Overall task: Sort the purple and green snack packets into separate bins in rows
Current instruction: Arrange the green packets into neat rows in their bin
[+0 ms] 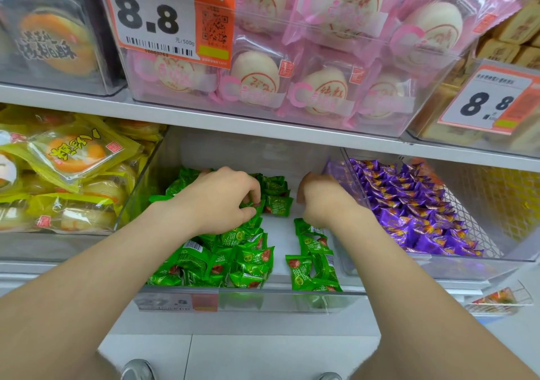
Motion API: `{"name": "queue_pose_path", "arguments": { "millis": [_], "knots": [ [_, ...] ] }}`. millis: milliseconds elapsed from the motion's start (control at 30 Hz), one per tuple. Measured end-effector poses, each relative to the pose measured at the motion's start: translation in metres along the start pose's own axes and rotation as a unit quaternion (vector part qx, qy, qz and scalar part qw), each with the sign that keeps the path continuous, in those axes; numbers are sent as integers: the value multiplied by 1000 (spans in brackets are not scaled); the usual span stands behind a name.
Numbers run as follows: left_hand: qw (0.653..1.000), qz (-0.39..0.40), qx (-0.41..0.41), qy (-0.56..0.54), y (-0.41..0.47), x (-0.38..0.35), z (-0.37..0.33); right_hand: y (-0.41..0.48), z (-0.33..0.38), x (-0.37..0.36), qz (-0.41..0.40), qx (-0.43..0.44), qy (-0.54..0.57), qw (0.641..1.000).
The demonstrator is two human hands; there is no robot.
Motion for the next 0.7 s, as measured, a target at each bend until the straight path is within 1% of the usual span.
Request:
{"name": "queue_pose_path", "arguments": {
  "millis": [67, 133, 200, 300, 367, 433, 533, 633, 700],
  "knots": [
    [1000, 1, 0, -1, 0, -1, -1, -9, 2, -14, 43, 22, -16, 999],
    [1000, 3, 0, -4, -1, -2, -1, -14, 6, -25, 63, 38, -25, 997],
    [1000, 2, -2, -8, -1, -1, -3, -15, 8, -27, 61, 48, -30, 997],
    [1000, -5, -17, -18, -1, 0, -7, -19, 11, -13, 34, 64, -29, 997],
    [999, -15, -35, -30, 0, 1, -11, -25, 14, -1, 17, 87, 37, 995],
    [996, -31, -54, -66, 0, 4, -15, -33, 21, 8, 17, 130, 149, 980],
    [986, -52, -71, -139, 0, 12, -19, -49, 28, 18, 30, 172, 308, 935],
    [977, -61, -47, -199, -1, 21, -14, -53, 27, 21, 27, 164, 401, 901],
    [976, -60, -19, -210, -3, 24, -7, -52, 24, 20, 38, 164, 457, 874]
  ]
}}
Point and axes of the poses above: each hand's wrist, its own y-axis towards the middle knuckle, its own x-axis out of the back of the hand, z = x × y, the point moved 8 cm from there along y, towards the middle knuckle, and after that the axes turned 8 degrees about z, right-handed, at the moved point
